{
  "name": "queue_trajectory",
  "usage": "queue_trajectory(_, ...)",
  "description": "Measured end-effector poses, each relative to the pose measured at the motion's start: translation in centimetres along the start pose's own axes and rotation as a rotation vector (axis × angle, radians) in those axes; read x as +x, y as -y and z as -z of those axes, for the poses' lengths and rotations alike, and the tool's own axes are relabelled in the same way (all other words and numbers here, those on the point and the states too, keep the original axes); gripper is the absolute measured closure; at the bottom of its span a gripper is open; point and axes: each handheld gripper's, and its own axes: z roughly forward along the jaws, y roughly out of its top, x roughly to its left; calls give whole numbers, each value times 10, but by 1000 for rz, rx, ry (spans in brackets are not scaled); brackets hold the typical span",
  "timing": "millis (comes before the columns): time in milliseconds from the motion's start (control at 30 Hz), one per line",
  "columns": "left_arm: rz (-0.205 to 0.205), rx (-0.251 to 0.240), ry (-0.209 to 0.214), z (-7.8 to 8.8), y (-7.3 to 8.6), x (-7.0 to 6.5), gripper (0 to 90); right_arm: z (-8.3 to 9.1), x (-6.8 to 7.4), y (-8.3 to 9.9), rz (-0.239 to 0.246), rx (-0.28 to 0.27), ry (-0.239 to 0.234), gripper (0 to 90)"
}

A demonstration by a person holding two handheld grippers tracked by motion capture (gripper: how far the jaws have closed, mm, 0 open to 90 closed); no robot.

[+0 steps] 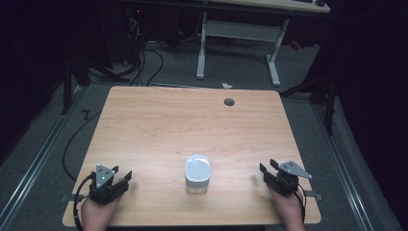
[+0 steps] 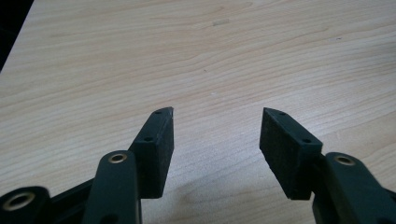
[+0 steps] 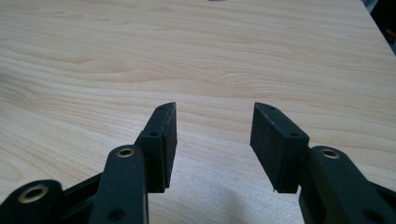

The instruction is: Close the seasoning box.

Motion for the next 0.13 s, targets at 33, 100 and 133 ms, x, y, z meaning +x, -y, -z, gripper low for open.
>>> queue_trajectory(33,-10,2,8,-1,2,-1,455,0,-2,0,-15,-1,1,512)
queue_trajectory(100,-17,5,10,-1,3,-3,455,1,-2,0,-23,-3,5,513)
queue_trajectory(133,-17,5,10,-1,3,-3,455,1,-2,0,-18,-2,6,513)
